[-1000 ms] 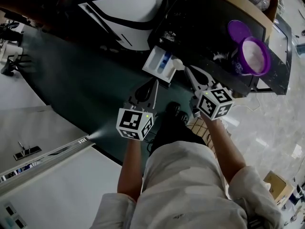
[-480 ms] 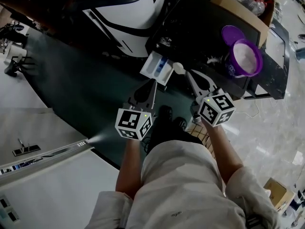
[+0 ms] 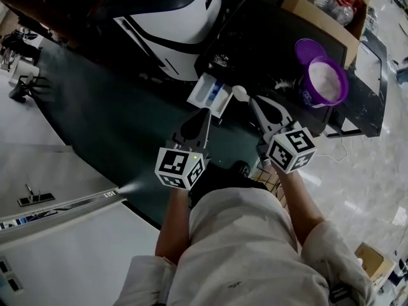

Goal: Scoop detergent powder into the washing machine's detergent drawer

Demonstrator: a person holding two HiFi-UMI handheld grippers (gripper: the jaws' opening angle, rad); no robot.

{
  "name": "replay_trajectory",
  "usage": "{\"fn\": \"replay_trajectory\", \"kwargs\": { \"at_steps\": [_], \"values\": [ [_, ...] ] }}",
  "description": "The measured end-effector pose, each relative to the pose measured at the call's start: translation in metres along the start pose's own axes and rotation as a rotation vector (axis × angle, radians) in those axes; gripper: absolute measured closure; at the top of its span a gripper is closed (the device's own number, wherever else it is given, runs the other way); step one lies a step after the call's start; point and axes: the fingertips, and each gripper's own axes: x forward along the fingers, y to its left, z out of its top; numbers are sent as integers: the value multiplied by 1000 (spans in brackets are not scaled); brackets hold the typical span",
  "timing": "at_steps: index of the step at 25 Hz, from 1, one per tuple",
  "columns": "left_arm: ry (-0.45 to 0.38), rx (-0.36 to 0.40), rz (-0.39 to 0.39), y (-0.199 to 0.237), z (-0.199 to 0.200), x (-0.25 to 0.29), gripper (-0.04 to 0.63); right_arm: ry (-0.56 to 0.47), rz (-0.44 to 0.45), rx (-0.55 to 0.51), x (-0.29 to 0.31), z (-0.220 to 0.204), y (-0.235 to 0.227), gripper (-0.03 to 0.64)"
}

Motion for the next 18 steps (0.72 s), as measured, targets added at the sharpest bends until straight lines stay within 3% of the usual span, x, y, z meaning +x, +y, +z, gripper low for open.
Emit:
{"fn": "replay_trajectory", "kwargs": {
  "at_steps": [18],
  "values": [
    [-12, 1, 3, 4, 4, -7, 575, -3, 3, -19, -2, 1, 10, 606]
  ]
}}
